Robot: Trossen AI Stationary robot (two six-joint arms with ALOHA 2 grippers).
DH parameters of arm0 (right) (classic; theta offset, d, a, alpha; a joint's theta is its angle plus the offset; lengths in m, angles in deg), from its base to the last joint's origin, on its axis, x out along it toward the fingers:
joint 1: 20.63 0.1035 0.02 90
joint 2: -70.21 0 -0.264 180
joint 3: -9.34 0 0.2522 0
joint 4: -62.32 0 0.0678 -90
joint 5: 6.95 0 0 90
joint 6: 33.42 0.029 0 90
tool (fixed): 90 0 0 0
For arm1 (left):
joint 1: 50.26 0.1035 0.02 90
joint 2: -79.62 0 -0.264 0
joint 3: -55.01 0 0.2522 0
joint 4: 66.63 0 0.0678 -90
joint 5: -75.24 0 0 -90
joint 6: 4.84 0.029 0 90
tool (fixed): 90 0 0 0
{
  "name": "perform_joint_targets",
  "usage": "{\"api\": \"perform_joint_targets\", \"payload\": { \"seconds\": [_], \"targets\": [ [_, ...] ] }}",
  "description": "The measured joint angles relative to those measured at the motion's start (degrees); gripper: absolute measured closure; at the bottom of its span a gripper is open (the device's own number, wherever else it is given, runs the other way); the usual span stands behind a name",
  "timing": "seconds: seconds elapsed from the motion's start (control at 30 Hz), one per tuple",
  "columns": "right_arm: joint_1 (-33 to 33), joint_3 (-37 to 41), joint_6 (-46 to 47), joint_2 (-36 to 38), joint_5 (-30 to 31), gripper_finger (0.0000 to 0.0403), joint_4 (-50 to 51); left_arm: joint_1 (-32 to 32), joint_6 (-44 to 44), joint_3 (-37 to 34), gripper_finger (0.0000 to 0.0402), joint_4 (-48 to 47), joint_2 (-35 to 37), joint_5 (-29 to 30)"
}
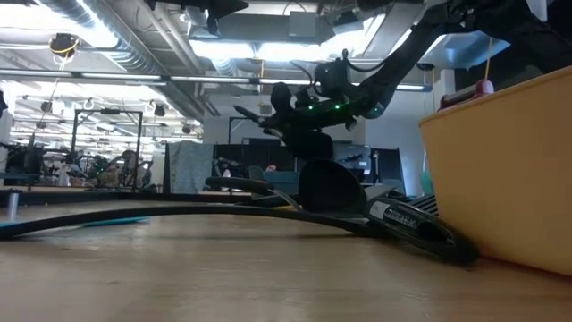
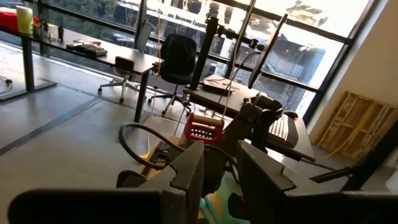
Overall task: Pick & Place Kitchen Items
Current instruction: Put the large black spatula into the blue bin
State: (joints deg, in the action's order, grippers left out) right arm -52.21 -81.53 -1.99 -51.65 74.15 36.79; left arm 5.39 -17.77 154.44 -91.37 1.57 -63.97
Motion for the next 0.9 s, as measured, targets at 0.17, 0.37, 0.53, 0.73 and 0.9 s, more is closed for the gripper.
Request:
{"api": "perform_joint_targets", "payload": {
  "seconds": [0.17, 0.37, 0.53, 0.73, 0.9],
  "targets": [
    [0.1, -0.2, 1.6, 0.0, -1.0, 0.0336, 1.7, -1.6, 0.0, 0.0, 0.0311, -0.5, 0.1, 0.0],
    [1.2, -0.3, 0.7, 0.0, -2.1, 0.0336, 2.3, 0.9, -2.1, 0.0, 0.0311, -11.3, 0.2, 15.6],
    [2.0, -0.3, -0.2, 0.0, -2.4, 0.0336, 1.9, 2.7, -20.3, -6.9, 0.0311, -11.8, 1.0, 19.9],
    [3.7, -0.3, -3.9, 0.0, -2.7, 0.0336, 2.0, 2.0, -28.5, -13.8, 0.0312, -12.0, 4.4, 20.8],
    [4.6, -0.3, -4.9, -0.1, -2.4, 0.0336, 3.7, -1.3, -0.9, -10.4, 0.0326, -30.2, 5.0, 31.3]
  ]
}}
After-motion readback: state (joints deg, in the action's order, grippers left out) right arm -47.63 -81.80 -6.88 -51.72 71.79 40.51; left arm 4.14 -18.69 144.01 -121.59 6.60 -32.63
